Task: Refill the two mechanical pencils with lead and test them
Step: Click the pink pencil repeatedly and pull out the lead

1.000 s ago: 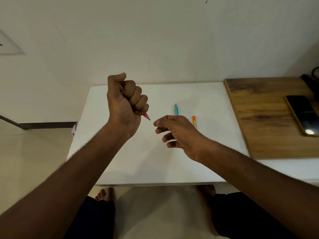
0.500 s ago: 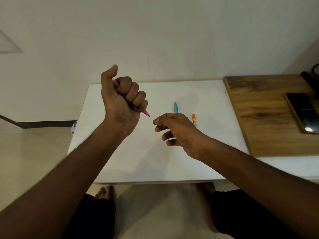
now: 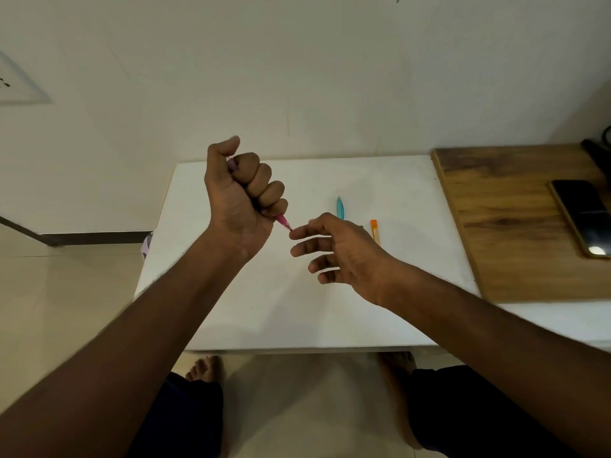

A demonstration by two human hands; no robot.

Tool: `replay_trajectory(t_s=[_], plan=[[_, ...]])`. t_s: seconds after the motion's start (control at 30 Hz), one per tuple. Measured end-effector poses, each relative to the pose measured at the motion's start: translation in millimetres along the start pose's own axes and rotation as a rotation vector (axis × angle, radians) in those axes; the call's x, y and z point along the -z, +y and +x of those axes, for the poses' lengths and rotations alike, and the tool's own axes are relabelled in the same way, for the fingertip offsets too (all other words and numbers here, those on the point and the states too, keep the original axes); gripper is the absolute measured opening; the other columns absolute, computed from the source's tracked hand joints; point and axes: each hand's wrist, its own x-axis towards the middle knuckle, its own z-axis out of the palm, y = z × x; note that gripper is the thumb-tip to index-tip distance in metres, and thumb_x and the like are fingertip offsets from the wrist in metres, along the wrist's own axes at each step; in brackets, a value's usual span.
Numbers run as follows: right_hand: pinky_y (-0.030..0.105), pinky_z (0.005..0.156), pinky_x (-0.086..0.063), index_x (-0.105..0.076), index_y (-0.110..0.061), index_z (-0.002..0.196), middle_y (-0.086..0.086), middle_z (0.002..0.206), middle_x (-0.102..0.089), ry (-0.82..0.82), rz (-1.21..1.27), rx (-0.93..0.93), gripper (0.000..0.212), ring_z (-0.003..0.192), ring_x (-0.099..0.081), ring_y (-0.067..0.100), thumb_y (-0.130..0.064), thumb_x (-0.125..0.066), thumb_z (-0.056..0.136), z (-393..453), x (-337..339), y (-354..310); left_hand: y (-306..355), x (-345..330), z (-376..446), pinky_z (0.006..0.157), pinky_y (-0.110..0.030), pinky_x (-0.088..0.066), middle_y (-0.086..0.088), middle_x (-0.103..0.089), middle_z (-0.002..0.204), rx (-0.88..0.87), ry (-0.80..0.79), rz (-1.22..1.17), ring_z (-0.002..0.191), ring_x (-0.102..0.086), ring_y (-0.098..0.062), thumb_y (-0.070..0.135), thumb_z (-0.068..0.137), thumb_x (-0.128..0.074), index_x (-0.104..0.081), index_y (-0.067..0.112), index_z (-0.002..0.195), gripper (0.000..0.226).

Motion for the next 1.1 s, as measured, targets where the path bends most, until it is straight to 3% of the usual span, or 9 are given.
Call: replay_trajectory(t_s=[0.1,0.27,0.43,0.57,0.73,0.87,1.03,1.1], plan=[[0.029,0.063,-0.056,-0.084,-0.024,0.093,0.002,0.097,-0.082,0.005,0.015,-0.008,0.044,0.064,-0.067,0.014,-0.046,-0.048,0.103,1,2,2,-2,1,-1,0.05,-0.028,-0.006,0.005,-0.004,0.053,-0.002,-0.044,-0.005,0.051,-0.001,-0.016,0.059,0.105,-0.031,-0.01,0.024,0.057,0.063],[0.029,0.063,-0.056,-0.082,-0.022,0.098,0.002,0.096,-0.082,0.015,0.014,-0.003,0.041,0.064,-0.067,0.013,-0.045,-0.049,0.103,2,4,1,1,-1,0,0.049,-0.026,-0.008,0.004,-0.004,0.053,-0.056,0.006,0.018,0.051,-0.001,-0.017,0.039,0.105,-0.031,-0.011,0.024,0.056,0.055],[0.03,0.065,-0.055,-0.082,-0.021,0.099,0.002,0.095,-0.082,0.019,0.006,-0.001,0.04,0.066,-0.067,0.014,-0.044,-0.05,0.102,3,4,1,3,-2,-4,0.05,-0.027,-0.007,0.005,-0.005,0.053,-0.03,-0.057,-0.012,0.052,-0.001,-0.016,0.055,0.106,-0.028,-0.011,0.024,0.056,0.062],[0.03,0.064,-0.055,-0.082,-0.021,0.097,0.002,0.094,-0.082,0.023,-0.002,0.005,0.04,0.065,-0.067,0.014,-0.043,-0.049,0.103,3,4,1,6,-4,-6,0.049,-0.026,-0.009,0.005,-0.004,0.053,-0.064,-0.008,0.001,0.052,-0.001,-0.016,0.04,0.105,-0.031,-0.011,0.024,0.056,0.056],[0.031,0.065,-0.055,-0.081,-0.02,0.099,0.002,0.095,-0.082,0.026,-0.009,0.005,0.04,0.067,-0.066,0.015,-0.043,-0.049,0.104,3,4,1,9,-1,-6,0.052,-0.028,-0.004,0.005,-0.004,0.053,-0.04,-0.065,-0.046,0.053,0.001,-0.017,0.056,0.106,-0.026,-0.01,0.023,0.056,0.061],[0.032,0.067,-0.055,-0.081,-0.02,0.098,0.003,0.095,-0.082,0.028,-0.019,0.003,0.038,0.07,-0.066,0.018,-0.042,-0.05,0.103,3,3,2,8,-3,-5,0.05,-0.027,-0.006,0.004,-0.004,0.054,-0.056,-0.002,0.022,0.053,0.0,-0.017,0.041,0.105,-0.026,-0.011,0.024,0.057,0.053],[0.03,0.065,-0.056,-0.081,-0.02,0.097,0.002,0.094,-0.082,0.03,-0.032,0.008,0.037,0.069,-0.066,0.017,-0.041,-0.051,0.103,3,2,2,7,0,-7,0.052,-0.029,-0.004,0.005,-0.004,0.055,-0.036,-0.05,-0.017,0.054,0.0,-0.017,0.055,0.102,-0.028,-0.01,0.024,0.058,0.056],[0.03,0.065,-0.056,-0.081,-0.02,0.096,0.002,0.094,-0.082,0.033,-0.042,0.009,0.037,0.069,-0.067,0.017,-0.041,-0.051,0.103,3,3,2,6,-2,-7,0.05,-0.027,-0.007,0.005,-0.004,0.054,-0.05,-0.021,0.01,0.052,0.0,-0.017,0.046,0.103,-0.027,-0.011,0.024,0.057,0.054]])
